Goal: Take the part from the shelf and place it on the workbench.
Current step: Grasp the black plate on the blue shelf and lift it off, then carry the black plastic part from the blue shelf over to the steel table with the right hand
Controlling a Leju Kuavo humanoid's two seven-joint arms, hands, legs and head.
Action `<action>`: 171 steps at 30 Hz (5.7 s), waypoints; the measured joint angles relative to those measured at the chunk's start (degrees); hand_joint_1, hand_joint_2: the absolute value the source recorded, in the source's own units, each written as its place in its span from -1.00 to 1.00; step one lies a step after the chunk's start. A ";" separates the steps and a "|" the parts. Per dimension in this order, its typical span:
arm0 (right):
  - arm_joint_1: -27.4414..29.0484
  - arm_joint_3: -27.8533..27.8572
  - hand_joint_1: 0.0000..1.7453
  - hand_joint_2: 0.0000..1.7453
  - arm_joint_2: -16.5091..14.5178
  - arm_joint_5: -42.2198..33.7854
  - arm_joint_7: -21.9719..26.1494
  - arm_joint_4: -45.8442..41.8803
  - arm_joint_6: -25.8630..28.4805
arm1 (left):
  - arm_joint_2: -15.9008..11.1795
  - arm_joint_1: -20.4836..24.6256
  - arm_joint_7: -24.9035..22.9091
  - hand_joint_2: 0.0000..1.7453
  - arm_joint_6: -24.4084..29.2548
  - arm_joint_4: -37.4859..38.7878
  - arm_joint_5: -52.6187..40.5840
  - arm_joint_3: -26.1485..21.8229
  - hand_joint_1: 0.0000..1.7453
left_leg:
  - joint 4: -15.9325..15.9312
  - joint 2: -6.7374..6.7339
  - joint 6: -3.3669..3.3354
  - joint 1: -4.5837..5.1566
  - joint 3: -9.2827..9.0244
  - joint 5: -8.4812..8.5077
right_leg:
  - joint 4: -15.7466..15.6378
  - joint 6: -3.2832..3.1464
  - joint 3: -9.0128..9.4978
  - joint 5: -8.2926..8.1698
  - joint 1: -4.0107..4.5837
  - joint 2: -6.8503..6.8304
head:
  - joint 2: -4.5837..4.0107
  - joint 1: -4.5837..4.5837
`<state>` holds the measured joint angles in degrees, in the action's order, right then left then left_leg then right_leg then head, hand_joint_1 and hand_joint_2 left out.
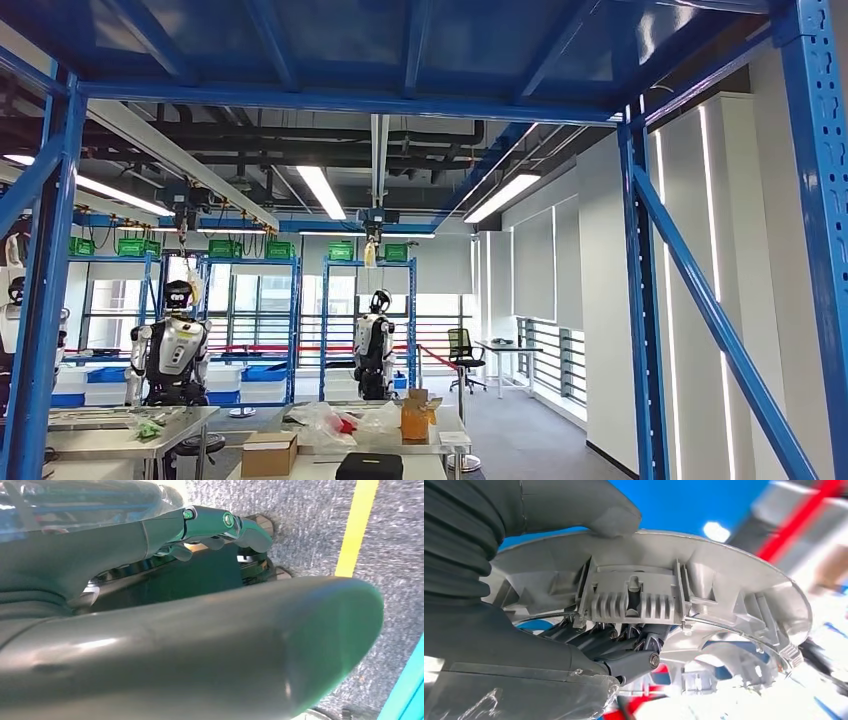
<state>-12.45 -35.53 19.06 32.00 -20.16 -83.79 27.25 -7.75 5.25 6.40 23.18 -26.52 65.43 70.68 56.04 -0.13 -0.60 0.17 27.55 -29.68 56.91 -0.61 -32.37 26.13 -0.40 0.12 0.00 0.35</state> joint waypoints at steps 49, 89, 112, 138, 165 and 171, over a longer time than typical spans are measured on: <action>5.34 -9.38 1.00 1.00 0.30 -63.28 39.02 -42.89 -25.44 | 3.13 1.83 -4.96 1.00 13.40 4.25 -12.88 6.56 -1.00 | -0.02 0.00 0.07 0.00 0.17 0.01 | 0.00 -0.02 -0.20 -0.01 -0.01 0.07 | 0.00 -0.03; 7.13 -12.53 1.00 1.00 0.53 -47.17 32.79 -43.11 -10.57 | 5.80 1.10 16.46 1.00 14.15 6.49 -1.75 -5.21 -1.00 | -0.02 -0.01 0.08 0.00 0.18 0.01 | 0.00 -0.03 -0.23 -0.01 0.00 0.10 | 0.00 -0.04; 7.17 -13.03 1.00 1.00 0.84 -48.02 31.97 -43.10 -8.17 | 5.96 0.68 16.15 1.00 14.96 6.78 -0.29 -8.78 -1.00 | -1.07 -0.14 -1.25 -0.15 0.24 1.29 | 2.20 1.14 -1.32 1.61 -0.46 0.07 | 0.00 -0.01; 7.91 -12.64 1.00 1.00 1.42 -48.10 31.72 -43.00 -5.95 | 5.82 0.74 15.98 1.00 15.17 6.96 0.40 -8.78 -1.00 | 2.03 -0.11 -0.27 0.06 -0.29 -1.88 | 1.70 -1.68 -2.77 -0.87 0.48 0.17 | 0.00 0.16; 9.56 -12.09 1.00 1.00 2.34 -47.69 31.73 -43.07 -1.90 | 5.58 0.37 16.60 1.00 14.60 7.00 2.21 -8.74 -1.00 | 15.46 -0.25 1.75 -0.47 9.10 -3.32 | 1.29 -2.51 -0.26 1.77 0.11 -0.07 | 0.00 0.35; 9.56 -12.11 1.00 1.00 2.35 -47.70 31.64 -43.10 -1.39 | 5.16 0.72 16.86 1.00 14.44 7.00 2.41 -8.74 -1.00 | -0.13 -0.13 -0.71 1.05 -0.78 -0.70 | 1.21 -1.24 -1.95 -0.56 0.25 -0.15 | 0.00 0.15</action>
<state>-2.89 -47.64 21.42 -15.69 11.49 -126.88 25.87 -2.59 5.97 23.26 37.63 -19.52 67.84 61.94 55.91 -0.26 -1.31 1.22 26.77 -30.38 58.12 -1.85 -34.32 25.57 -0.15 -0.04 0.00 0.50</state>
